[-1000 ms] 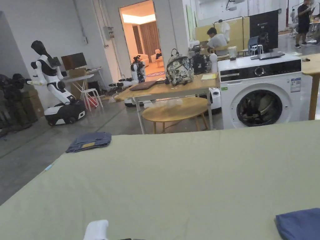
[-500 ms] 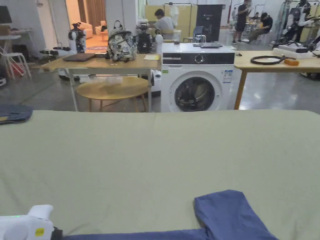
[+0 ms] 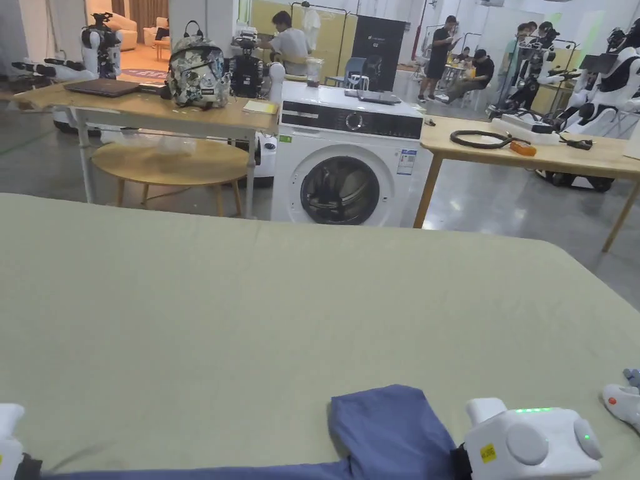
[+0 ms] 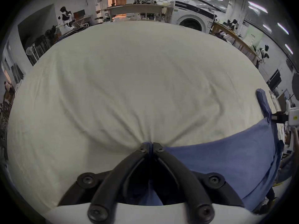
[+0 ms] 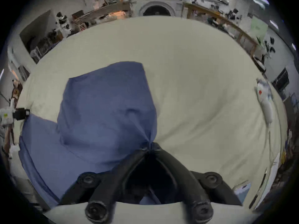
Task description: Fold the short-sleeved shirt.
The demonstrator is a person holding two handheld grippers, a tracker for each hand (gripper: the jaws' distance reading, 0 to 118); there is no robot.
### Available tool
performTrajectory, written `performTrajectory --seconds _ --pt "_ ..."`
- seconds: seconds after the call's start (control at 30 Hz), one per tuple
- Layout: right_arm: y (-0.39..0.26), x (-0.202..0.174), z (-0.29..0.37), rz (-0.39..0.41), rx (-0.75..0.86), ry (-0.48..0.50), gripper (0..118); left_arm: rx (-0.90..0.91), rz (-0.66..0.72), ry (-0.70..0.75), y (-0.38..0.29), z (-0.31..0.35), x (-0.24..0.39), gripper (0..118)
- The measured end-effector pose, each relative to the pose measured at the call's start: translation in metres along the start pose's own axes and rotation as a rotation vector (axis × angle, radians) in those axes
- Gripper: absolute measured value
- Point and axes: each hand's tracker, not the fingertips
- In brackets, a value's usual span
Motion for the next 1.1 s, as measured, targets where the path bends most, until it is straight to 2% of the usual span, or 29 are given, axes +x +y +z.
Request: performTrajectory --seconds 0.07,0.13,0.17,0.23,0.3,0.5,0.53,0.63,0.67,0.7,0.77,0.8,0.9,1.1 --pt "-0.005 -0.001 0.013 0.016 0.03 0.006 0 0.053 -0.018 -0.043 0.007 0.006 -0.01 0" --pt "-0.019 0.003 0.046 0.006 0.125 0.042 0 0.28 -0.044 -0.065 -0.018 0.059 -0.013 0" --pt "-0.027 0.005 0.062 -0.008 0.158 0.096 0 0.286 -0.031 -0.106 -0.024 0.075 -0.018 0" --pt "-0.059 0.004 0.102 -0.003 0.257 0.1 0 0.316 0.001 -0.174 -0.048 0.113 -0.029 0" --pt "-0.102 0.001 0.142 -0.026 0.307 0.093 0 0.357 0.007 -0.176 -0.087 0.153 -0.032 0" --pt "-0.227 -0.002 0.184 -0.124 0.291 0.081 0 0.285 0.036 -0.201 -0.184 0.198 -0.029 0" --pt "-0.241 -0.003 0.184 -0.143 0.275 0.078 0 0.28 0.069 -0.216 -0.194 0.199 -0.031 0" --pt "-0.268 -0.007 0.173 -0.165 0.246 0.052 0 0.273 0.051 -0.186 -0.221 0.19 -0.024 0" --pt "-0.274 -0.007 0.167 -0.194 0.227 0.059 0 0.234 0.049 -0.166 -0.228 0.183 -0.025 0" --pt "-0.276 -0.007 0.161 -0.209 0.218 0.071 6 0.223 0.047 -0.169 -0.233 0.173 -0.027 11" --pt "-0.28 -0.013 0.152 -0.184 0.224 0.053 45 0.199 0.0 -0.152 -0.241 0.159 -0.028 56" --pt "-0.28 -0.016 0.148 -0.155 0.219 0.036 59 0.174 -0.02 -0.141 -0.242 0.153 -0.027 67" --pt "-0.278 -0.02 0.151 -0.106 0.233 -0.058 59 0.221 -0.044 -0.102 -0.242 0.159 -0.018 67" --pt "-0.244 -0.036 0.225 -0.063 0.515 0.017 59 0.504 -0.133 -0.149 -0.201 0.239 0.013 67"
